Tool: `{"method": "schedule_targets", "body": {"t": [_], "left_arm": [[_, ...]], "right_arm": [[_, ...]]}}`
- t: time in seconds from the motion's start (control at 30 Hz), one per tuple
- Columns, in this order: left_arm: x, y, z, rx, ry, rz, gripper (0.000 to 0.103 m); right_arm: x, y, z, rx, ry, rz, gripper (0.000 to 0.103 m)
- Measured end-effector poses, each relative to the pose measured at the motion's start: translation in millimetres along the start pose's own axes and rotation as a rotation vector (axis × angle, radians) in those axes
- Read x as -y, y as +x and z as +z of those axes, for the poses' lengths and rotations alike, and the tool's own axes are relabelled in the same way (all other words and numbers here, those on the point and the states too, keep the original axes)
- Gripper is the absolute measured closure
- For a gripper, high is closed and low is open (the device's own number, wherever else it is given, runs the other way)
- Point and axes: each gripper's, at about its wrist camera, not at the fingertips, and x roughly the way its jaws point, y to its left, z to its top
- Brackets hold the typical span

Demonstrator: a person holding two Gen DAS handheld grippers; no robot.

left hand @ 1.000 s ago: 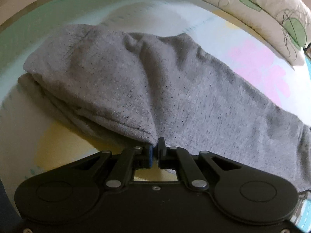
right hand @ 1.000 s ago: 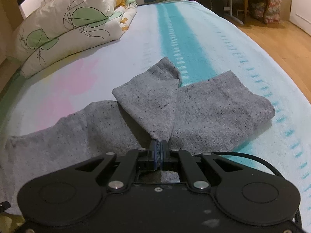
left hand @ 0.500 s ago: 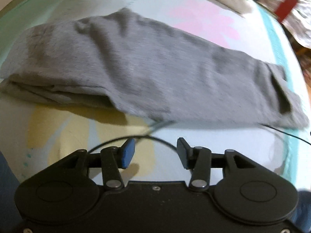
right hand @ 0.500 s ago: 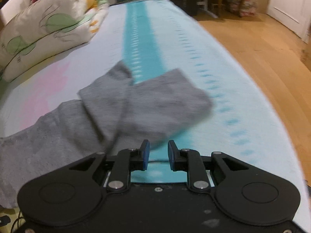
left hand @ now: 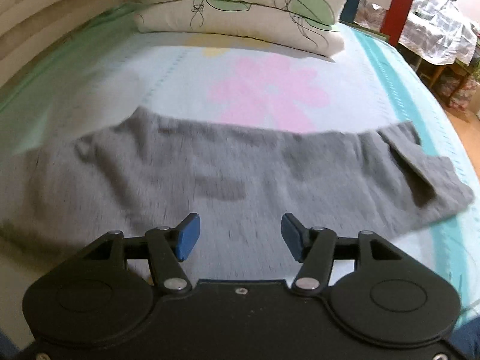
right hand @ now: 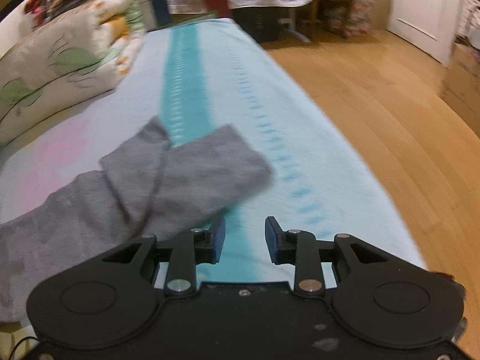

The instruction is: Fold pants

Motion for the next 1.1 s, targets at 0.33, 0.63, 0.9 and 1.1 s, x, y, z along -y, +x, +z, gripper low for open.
{"method": "schedule_targets", "body": {"t": [0.33,0.63,0.9,1.1], "left_arm": [[-39,88,28,-0.125,-0.116,0.065,0.04],[-43,117,33,-0.179,-0.069,0.097,0.034],[-36,104,19,-0.15,0.018,0.016,0.029],[-26,100,17,-0.173,0.009,-0.029,0.03]], "right_arm": [[-96,47,4,0.07,-0.208,0.097,0.07],[-150,80,0,0.108,-0.351,0.072,0.069],[-164,99,-12,0.104,-0.45,-0.033,0.069],[-126,107,5,0.089,-0.256,-0.109,0.069]]}}
